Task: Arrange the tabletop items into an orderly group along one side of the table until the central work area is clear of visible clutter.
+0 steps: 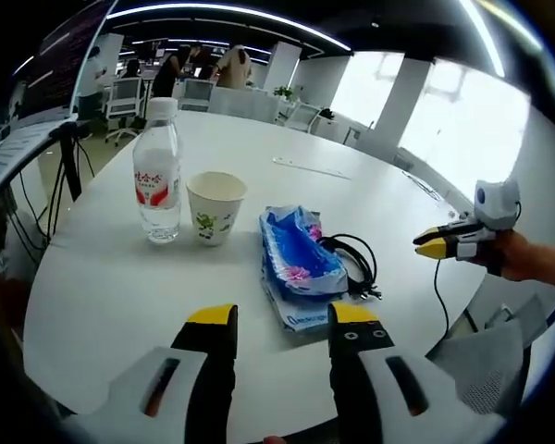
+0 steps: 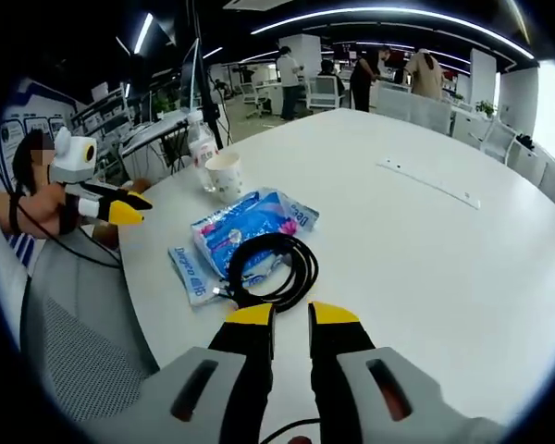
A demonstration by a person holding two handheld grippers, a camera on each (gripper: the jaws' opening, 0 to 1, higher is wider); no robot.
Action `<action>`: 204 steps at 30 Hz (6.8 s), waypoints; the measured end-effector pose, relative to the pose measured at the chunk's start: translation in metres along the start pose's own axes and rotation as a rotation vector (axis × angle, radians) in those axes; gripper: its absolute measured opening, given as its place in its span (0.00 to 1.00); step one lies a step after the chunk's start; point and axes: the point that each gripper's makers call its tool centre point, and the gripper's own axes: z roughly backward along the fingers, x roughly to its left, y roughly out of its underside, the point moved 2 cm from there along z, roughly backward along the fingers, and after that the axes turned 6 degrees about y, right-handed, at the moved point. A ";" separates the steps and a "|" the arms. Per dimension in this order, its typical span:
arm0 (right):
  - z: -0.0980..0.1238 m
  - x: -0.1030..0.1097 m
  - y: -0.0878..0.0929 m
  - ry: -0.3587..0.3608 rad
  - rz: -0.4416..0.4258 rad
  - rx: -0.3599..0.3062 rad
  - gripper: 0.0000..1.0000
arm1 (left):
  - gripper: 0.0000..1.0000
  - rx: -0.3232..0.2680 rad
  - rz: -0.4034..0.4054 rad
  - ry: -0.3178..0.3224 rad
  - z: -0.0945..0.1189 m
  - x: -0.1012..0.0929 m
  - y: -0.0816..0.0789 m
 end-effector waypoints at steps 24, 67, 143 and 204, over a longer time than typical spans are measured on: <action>-0.011 0.018 0.008 -0.014 -0.087 0.017 0.14 | 0.39 -0.039 0.000 -0.018 0.024 -0.002 -0.012; -0.100 0.000 0.007 0.049 -0.252 0.123 0.29 | 0.45 -0.116 -0.044 -0.062 0.053 0.005 -0.057; 0.000 -0.015 -0.008 0.217 -0.127 0.017 0.00 | 0.46 -0.169 -0.028 -0.033 0.052 -0.001 -0.066; -0.016 -0.045 0.021 0.263 -0.037 0.154 0.01 | 0.46 -0.173 -0.020 -0.045 0.057 0.014 -0.070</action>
